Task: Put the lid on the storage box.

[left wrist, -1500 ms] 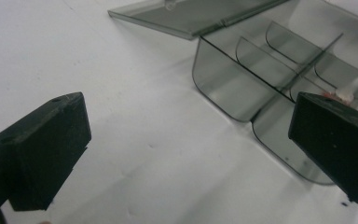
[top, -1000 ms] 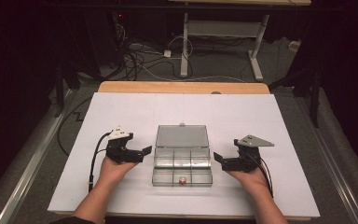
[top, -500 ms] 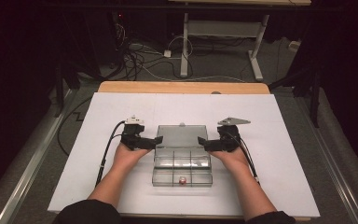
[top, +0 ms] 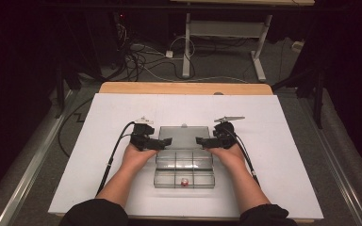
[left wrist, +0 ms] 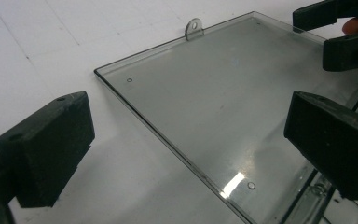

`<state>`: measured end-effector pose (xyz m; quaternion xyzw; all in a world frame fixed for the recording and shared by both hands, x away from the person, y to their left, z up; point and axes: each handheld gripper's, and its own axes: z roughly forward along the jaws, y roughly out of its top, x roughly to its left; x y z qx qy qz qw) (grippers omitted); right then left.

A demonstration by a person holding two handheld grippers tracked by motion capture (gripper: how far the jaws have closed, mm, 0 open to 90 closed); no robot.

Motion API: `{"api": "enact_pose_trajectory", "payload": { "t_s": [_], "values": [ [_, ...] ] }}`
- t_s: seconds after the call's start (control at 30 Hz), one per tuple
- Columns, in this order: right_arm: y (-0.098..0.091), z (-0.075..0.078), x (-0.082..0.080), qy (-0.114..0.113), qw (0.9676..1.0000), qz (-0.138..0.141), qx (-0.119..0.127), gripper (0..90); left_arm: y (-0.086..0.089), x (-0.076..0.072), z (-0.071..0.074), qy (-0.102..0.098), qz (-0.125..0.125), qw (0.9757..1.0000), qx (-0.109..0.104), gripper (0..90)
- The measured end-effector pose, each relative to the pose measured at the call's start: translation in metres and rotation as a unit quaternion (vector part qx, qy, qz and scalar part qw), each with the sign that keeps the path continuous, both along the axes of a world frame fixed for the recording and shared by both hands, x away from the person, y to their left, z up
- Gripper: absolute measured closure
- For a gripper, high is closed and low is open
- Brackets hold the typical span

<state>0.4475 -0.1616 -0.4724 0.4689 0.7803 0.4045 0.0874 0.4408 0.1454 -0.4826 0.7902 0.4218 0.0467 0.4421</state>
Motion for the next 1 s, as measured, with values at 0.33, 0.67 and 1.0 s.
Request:
{"api": "enact_pose_trajectory", "payload": {
  "t_s": [0.33,0.67,1.0],
  "values": [
    [0.000,-0.004,0.002,0.040,0.9981,0.015,0.044,15.8,0.000,-0.001,-0.001,0.006,-0.014,0.9999,-0.002,5.4],
    [-0.004,-0.005,-0.004,0.052,0.9959,0.015,0.072,25.1,-0.001,-0.002,0.000,0.009,-0.020,0.9997,-0.005,8.9],
    [-0.005,0.007,-0.016,-0.016,0.9974,0.017,0.068,43.7,-0.001,-0.007,0.008,-0.009,-0.034,0.9991,-0.025,24.4]
  ]
}}
